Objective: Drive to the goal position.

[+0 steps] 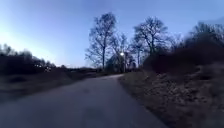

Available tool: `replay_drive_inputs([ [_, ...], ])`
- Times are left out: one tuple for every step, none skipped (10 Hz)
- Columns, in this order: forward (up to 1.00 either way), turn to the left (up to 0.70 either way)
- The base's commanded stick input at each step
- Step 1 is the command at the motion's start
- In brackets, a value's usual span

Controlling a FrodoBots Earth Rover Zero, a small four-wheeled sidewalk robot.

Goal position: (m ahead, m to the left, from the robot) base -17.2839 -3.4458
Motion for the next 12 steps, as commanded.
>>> replay_drive_inputs([
  [1.0, 0.0],
  [1.0, 0.0],
  [1.0, 0.0],
  [1.0, 0.0],
  [1.0, 0.0],
  [1.0, 0.0],
  [1.0, 0.0],
  [1.0, 0.0],
  [1.0, 0.0],
  [1.0, 0.0],
  [1.0, 0.0],
  [1.0, 0.0],
])
